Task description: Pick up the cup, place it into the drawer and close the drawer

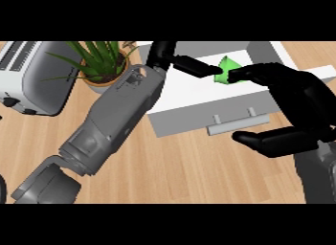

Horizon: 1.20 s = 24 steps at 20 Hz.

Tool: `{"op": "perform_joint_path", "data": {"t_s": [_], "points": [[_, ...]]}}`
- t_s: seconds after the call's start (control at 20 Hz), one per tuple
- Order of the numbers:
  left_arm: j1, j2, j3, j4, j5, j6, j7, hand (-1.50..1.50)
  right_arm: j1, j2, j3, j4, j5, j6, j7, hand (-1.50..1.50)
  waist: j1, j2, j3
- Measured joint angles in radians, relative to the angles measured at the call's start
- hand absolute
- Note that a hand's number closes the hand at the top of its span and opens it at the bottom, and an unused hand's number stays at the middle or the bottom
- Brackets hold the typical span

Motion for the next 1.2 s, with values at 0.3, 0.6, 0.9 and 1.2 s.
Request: {"op": "perform_joint_path", "data": {"t_s": [0.3,0.6,0.9,1.2], "points": [[-0.008,0.000,0.034,-0.035,0.100,0.024,-0.090,-1.50,0.023,-0.073,0.096,0.009,-0.039,0.169,0.055,1.50,0.030,-0.012,-0.001],[-0.014,0.000,0.046,-0.022,0.156,0.061,-0.141,-1.50,0.084,-0.177,0.177,-0.021,0.107,0.242,0.102,-1.50,0.082,-0.028,0.000],[0.031,0.000,0.058,-0.017,0.192,0.046,-0.203,-1.50,0.142,-0.192,0.261,0.026,0.417,0.152,0.015,-1.50,0.144,-0.035,0.000],[0.065,0.003,0.037,-0.080,0.215,-0.036,-0.212,-1.50,0.106,-0.170,0.324,0.271,0.608,0.069,-0.082,-1.50,0.202,-0.042,0.005]]}}
